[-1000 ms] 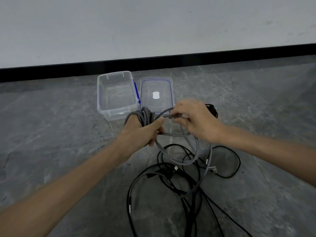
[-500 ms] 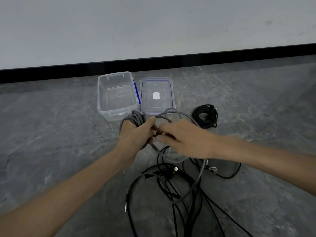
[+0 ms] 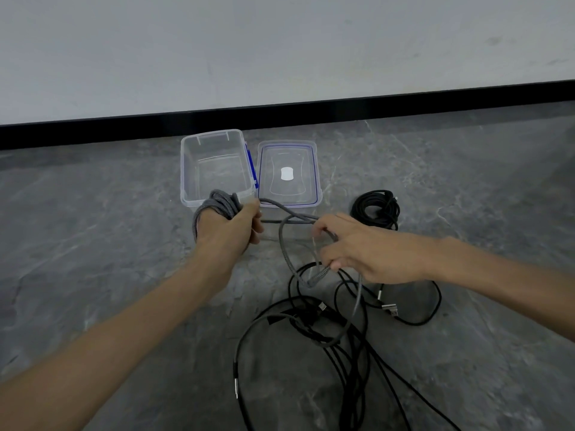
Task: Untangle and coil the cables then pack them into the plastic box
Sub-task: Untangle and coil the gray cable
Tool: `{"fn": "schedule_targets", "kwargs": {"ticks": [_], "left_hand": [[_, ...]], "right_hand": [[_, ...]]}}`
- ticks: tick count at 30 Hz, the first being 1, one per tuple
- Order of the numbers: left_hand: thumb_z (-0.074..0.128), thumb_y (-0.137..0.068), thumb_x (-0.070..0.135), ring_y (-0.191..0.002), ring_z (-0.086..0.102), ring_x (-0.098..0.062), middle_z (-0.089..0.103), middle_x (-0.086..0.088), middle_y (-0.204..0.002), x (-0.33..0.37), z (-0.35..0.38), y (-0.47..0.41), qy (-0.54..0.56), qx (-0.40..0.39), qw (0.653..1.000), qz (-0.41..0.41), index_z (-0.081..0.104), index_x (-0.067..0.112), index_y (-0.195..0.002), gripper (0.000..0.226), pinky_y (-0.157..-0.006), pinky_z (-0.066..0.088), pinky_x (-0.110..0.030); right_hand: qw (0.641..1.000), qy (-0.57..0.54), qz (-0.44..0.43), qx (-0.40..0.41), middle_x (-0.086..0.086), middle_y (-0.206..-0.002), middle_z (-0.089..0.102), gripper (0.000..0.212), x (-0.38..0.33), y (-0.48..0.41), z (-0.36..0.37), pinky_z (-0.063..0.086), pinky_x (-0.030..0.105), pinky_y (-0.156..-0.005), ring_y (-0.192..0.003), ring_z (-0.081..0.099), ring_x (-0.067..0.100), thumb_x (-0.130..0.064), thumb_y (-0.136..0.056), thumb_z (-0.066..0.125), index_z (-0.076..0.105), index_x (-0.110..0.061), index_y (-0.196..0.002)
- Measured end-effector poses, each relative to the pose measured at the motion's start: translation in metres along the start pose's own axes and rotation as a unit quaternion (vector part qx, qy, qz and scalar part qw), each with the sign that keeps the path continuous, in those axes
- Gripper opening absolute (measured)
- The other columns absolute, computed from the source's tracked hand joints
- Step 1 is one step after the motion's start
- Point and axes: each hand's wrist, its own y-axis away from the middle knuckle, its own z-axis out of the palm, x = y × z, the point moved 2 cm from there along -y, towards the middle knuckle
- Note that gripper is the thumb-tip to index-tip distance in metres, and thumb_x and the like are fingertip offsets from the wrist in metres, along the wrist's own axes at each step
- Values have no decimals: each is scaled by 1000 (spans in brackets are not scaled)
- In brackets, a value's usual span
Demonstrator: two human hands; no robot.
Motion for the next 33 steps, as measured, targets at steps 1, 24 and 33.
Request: {"fn": "schedule_targets", "kwargs": {"ticks": [1, 24, 33], "left_hand": [[65, -91, 25, -52, 54, -14, 61, 5, -50, -1, 2, 1, 3, -5, 1000, -5, 63, 12, -65, 29, -66, 49, -33], [64, -92, 25, -46, 53, -9, 59, 7, -48, 5, -1, 1, -20, 25, 999, 11, 64, 13, -67, 27, -57, 46, -25], [63, -91, 25, -44, 52, -6, 58, 5, -54, 7, -6, 0, 29, 87, 996, -4, 61, 17, -63, 29, -52, 41, -22]], "right_hand": [[1000, -14, 12, -4, 5, -128, 38, 14, 1, 0, -2, 21, 3, -93, -106, 26, 2, -15, -98, 52, 65, -12, -95], [999, 8, -17, 36, -5, -116, 46, 34, 6, -7, 5, 39, 33, -94, -102, 50, 16, 4, -70, 47, 57, -24, -87], [970, 222, -96, 5, -6, -66, 57, 20, 33, 4, 29, 43, 27, -79, -82, 46, 13, -15, -75, 64, 54, -22, -60]]}}
